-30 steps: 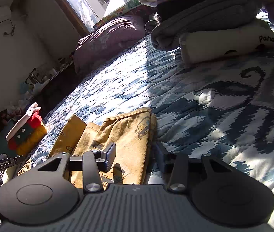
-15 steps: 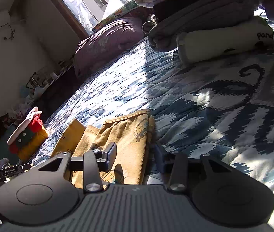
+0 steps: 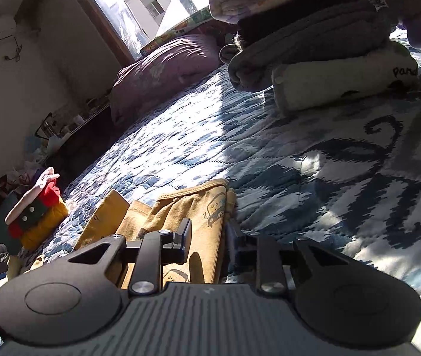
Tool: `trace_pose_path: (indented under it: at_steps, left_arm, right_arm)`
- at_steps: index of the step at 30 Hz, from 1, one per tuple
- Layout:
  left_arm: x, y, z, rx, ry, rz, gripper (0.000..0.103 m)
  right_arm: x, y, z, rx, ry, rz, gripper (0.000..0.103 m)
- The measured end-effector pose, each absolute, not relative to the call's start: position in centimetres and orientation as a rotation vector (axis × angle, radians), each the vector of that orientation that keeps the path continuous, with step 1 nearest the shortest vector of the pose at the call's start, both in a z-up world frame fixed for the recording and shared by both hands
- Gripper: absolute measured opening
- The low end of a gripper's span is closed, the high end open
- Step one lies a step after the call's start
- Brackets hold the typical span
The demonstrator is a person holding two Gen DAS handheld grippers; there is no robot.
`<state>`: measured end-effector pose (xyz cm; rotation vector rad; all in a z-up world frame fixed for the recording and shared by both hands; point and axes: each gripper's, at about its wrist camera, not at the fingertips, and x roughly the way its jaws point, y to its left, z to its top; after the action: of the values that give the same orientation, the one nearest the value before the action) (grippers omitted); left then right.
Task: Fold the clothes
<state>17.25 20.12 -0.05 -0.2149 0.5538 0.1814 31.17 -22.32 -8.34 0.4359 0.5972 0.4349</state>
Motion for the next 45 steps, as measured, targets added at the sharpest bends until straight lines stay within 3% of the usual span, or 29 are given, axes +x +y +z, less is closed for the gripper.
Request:
trace_pose_path:
  at_steps: [11,28,34,38,45]
  left_arm:
    - [15.4,14.9,-2.0,-0.236,0.574,0.065,0.054]
    - [16.6,13.5,-2.6,-0.263,0.534,-0.009,0.054]
    - [16.8,13.4,-3.0,-0.257,0.548,-0.016,0.054]
    - [17.2,13.6,-3.3,-0.282,0.563,-0.018,0.054]
    - [17.8,13.9,-3.4,-0.321,0.565,-0.03,0.054]
  right_arm:
    - [32.5,-21.3,-6.6,0.329,0.55,0.462,0.028]
    - [36.5,-21.0,-8.2,0.338,0.655,0.443,0.029]
    - [37.2,-21.0,-8.4,0.357,0.675,0.468,0.037]
    - [36.5,-20.8,-8.0,0.33,0.642,0.44,0.019]
    - [34.7,-20.4,-6.1,0.222,0.521,0.394,0.013]
